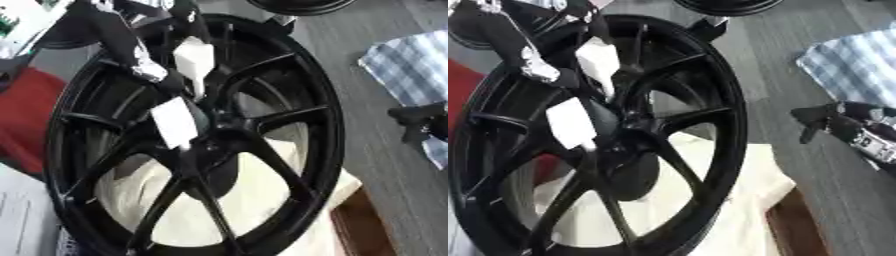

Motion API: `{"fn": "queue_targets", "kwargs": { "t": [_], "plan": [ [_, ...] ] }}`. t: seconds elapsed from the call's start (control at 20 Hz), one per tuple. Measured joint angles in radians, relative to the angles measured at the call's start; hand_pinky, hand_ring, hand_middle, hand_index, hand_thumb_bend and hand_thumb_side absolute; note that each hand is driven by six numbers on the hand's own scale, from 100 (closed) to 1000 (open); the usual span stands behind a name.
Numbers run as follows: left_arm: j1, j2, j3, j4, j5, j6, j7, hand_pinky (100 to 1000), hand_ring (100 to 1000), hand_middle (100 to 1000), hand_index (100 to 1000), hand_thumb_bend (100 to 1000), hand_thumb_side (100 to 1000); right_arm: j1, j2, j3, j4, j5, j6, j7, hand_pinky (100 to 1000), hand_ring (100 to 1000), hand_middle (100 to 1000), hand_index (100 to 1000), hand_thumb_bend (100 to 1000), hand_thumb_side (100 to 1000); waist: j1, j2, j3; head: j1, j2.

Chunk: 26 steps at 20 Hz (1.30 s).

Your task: Pull the pin out of the wheel hub.

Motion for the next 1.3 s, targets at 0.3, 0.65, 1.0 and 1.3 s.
{"fn": "queue_targets", "kwargs": {
  "t": [0.3, 0.65, 1.0, 1.3],
  "plan": [
    [0.001, -0.008, 0.014, 0.015, -0.010, 0.000, 0.000, 909, 846, 803, 890, 377, 500, 0.000, 0.006, 0.000, 0.000, 0.003, 0.002, 0.002, 1000, 970, 584, 787, 100, 754, 0.000, 0.001, -0.005, 0.003, -0.013],
    [0.001, -0.009, 0.025, 0.020, -0.013, 0.007, -0.001, 898, 839, 791, 878, 375, 483, 0.000, 0.010, 0.000, 0.000, 0.003, 0.006, 0.006, 1000, 971, 584, 788, 100, 756, 0.000, 0.002, -0.007, 0.004, -0.013],
    [0.002, -0.018, 0.022, 0.035, -0.030, 0.000, 0.000, 889, 831, 783, 862, 359, 464, 0.000, 0.015, 0.000, 0.000, 0.003, 0.008, 0.008, 1000, 971, 585, 788, 100, 758, -0.003, 0.007, -0.011, 0.011, -0.013],
    [0.003, -0.022, 0.022, 0.038, -0.032, -0.003, 0.001, 866, 806, 751, 827, 330, 437, 0.000, 0.023, 0.000, 0.000, 0.004, 0.011, 0.010, 1000, 971, 585, 788, 100, 757, -0.004, 0.008, -0.015, 0.014, -0.013]
  ]
}}
